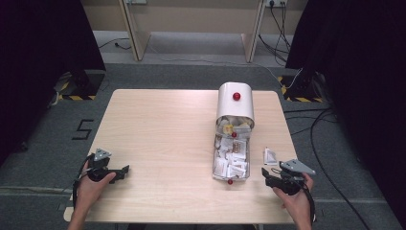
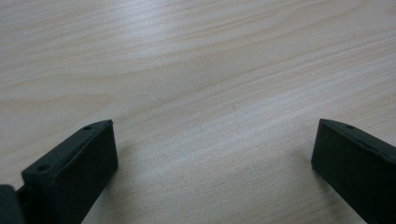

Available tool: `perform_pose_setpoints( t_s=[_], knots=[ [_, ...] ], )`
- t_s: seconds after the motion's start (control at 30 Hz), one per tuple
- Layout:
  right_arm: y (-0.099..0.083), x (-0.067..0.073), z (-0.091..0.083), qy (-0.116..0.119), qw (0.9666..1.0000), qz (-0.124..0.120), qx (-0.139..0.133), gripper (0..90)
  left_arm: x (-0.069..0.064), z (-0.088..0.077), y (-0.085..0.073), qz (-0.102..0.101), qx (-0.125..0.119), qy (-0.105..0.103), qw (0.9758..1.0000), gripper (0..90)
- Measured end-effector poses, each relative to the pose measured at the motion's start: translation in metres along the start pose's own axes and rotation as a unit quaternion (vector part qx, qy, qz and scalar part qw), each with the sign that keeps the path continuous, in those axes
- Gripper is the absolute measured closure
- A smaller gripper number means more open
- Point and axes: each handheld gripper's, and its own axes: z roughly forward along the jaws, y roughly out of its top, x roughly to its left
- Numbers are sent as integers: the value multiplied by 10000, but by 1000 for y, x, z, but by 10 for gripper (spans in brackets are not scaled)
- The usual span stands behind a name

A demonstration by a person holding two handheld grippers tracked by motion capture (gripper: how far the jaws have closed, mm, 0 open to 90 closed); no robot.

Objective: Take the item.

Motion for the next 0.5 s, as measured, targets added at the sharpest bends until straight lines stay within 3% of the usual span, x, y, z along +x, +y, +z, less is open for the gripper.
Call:
perform_pose_setpoints(
  t_s=[0.5],
  knots=[
    [-11,8,-3,36,10000,-15,82,166,0,0,0,-2,-3,3,10000,0]
  ],
)
